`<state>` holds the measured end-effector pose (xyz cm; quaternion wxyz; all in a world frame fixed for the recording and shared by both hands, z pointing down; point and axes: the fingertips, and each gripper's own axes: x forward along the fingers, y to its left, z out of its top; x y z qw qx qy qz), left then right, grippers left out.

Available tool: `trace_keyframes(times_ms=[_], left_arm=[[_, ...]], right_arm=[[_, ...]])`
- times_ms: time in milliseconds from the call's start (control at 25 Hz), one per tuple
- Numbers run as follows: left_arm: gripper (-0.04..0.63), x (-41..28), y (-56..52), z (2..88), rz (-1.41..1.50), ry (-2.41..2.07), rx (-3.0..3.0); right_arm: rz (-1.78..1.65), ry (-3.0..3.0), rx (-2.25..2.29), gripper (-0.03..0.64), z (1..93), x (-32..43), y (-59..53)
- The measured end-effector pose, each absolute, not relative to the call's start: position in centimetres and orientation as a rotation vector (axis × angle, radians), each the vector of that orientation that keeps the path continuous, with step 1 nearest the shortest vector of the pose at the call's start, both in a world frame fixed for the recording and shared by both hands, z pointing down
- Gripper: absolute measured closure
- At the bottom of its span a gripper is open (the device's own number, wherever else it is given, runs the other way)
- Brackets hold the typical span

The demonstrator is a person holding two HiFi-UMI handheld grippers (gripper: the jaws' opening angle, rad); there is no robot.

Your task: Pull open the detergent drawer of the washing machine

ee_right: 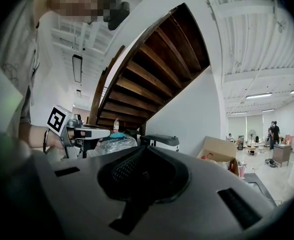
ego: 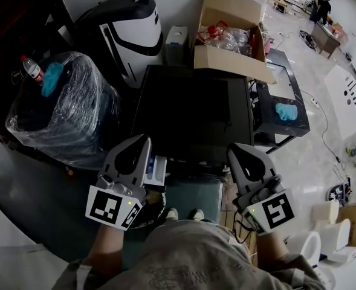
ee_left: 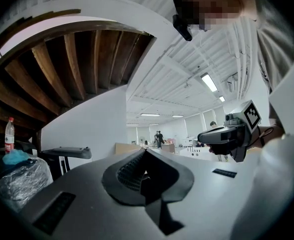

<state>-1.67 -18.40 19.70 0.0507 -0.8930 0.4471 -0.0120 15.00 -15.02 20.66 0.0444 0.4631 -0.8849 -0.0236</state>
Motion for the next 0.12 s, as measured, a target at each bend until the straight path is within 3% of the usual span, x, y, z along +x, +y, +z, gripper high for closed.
trace_keyframes(times_ms=[120], left_arm=[[0.580,-2.04,-18.36,19.72,-0.047,1.361,-2.715]], right_arm=[[-0.077,-2.703,1.410,0.584,20.57,14.56,-14.97]])
